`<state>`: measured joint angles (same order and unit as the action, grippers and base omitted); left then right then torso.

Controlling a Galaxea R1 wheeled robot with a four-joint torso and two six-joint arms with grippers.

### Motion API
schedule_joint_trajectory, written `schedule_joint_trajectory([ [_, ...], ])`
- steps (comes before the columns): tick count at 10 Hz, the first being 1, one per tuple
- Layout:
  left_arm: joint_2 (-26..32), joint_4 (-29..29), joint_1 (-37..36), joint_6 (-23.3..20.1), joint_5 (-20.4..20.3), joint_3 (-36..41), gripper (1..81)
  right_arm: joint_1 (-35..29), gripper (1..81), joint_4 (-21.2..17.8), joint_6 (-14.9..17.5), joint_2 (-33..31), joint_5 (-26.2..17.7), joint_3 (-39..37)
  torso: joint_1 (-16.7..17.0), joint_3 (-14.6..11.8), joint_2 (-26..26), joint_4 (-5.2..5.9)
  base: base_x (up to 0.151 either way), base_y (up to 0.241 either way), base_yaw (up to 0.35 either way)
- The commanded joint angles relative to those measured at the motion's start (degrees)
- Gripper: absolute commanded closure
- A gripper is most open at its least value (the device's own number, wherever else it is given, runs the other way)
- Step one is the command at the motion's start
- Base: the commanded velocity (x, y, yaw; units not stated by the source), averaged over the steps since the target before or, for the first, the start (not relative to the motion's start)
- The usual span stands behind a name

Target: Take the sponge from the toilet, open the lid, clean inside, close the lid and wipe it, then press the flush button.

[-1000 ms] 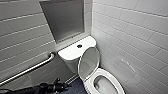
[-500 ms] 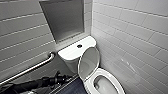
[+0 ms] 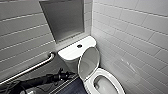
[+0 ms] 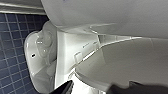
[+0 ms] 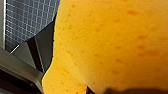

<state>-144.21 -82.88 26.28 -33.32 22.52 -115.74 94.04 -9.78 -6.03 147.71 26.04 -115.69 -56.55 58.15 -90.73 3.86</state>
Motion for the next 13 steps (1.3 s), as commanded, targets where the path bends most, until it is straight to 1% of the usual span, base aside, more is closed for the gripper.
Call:
schedule_joint_trajectory([
  [1,0.24,-2.28,-9.53,-0.26,5.52,-0.63,1.0,1.47,81.1,1.16,0.06,-1.34,-3.71,0.48,0.0,0.0,0.0,0.0,0.0,0.0,0.0],
  [3,-1.16,-2.11,-10.42,-0.26,5.52,-0.55,1.0,1.55,81.1,1.25,0.05,-1.26,-3.71,0.47,0.0,0.0,0.0,0.0,0.0,0.0,0.0],
  [5,-3.71,-0.79,-9.28,-0.69,5.96,0.07,1.0,1.29,81.1,1.08,0.06,-0.9,-3.71,0.12,0.0,0.0,0.0,0.0,0.0,0.0,0.0],
  [7,-3.81,3.43,-6.82,-0.61,5.7,4.55,1.0,0.94,81.1,1.08,0.06,-0.64,-3.71,0.04,0.0,0.0,0.0,0.0,0.0,0.0,0.0],
  [10,-2.93,7.47,-4.17,-0.7,5.78,9.83,1.0,0.67,81.1,1.08,0.06,-0.29,-3.71,0.04,0.0,0.02,0.02,0.0,0.0,0.0,0.0],
  [11,-2.06,9.04,-1.99,-0.7,5.87,11.31,1.0,0.58,81.1,0.99,0.05,-0.29,-3.71,0.04,0.0,0.02,0.02,0.0,0.0,0.0,0.0],
  [12,-0.73,10.64,1.69,-0.78,5.87,12.55,1.0,0.59,81.1,0.81,-0.03,-0.29,-3.71,-0.05,0.0,0.02,0.02,0.0,0.0,0.0,0.0],
  [13,1.27,13.94,7.2,-0.78,5.87,13.08,1.0,0.5,81.1,0.72,-0.03,-0.29,-3.71,-0.31,0.0,0.02,0.02,0.0,0.0,0.0,0.0],
])
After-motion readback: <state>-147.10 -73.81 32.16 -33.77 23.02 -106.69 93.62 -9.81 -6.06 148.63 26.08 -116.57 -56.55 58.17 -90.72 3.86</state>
